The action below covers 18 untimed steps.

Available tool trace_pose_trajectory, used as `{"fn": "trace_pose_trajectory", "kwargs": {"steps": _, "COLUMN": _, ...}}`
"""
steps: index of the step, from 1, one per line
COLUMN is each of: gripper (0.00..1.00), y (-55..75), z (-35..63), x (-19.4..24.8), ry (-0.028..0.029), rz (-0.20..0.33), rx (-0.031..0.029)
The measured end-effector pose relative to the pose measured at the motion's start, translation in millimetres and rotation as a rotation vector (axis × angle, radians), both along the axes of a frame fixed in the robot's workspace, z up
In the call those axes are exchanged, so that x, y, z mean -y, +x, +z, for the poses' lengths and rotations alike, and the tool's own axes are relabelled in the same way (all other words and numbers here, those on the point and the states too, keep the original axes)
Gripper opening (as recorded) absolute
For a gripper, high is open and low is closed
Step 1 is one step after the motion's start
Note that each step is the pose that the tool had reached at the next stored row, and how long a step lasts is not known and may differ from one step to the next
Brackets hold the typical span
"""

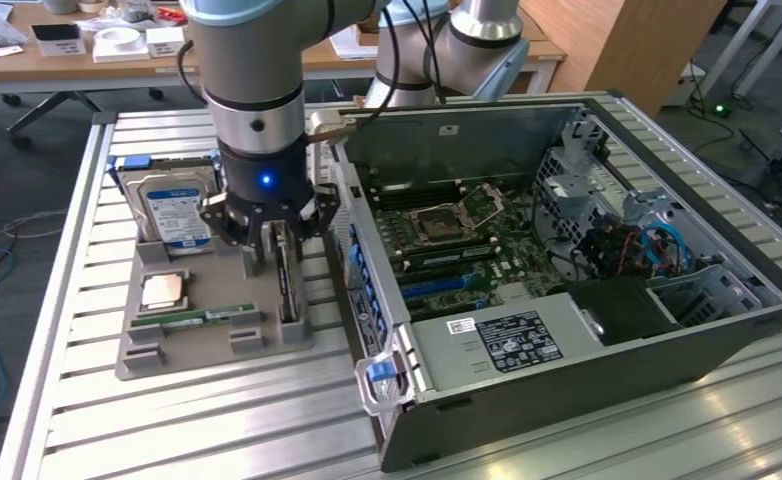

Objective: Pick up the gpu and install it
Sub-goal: 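Pick up the gpu and move the gpu toward the slot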

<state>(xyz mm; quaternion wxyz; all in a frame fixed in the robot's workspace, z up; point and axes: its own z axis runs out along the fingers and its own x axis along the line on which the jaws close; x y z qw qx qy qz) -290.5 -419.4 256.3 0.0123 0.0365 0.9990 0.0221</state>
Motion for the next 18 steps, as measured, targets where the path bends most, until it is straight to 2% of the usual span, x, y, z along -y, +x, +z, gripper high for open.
{"fn": "trace_pose_trajectory", "kwargs": {"steps": 6, "gripper": 0.49, "y": 0.0, "z": -6.9, "x": -0.2, "ry": 0.0002, "rz": 0.0, "rx": 0.0}}
{"fn": "trace_pose_trajectory", "kwargs": {"steps": 12, "gripper": 0.49, "y": 0.0, "z": -7.4, "x": -0.2, "ry": 0.0004, "rz": 0.0, "rx": 0.0001}}
{"fn": "trace_pose_trajectory", "kwargs": {"steps": 18, "gripper": 0.49, "y": 0.0, "z": -9.6, "x": -3.6, "ry": 0.005, "rz": 0.0, "rx": -0.0001}}
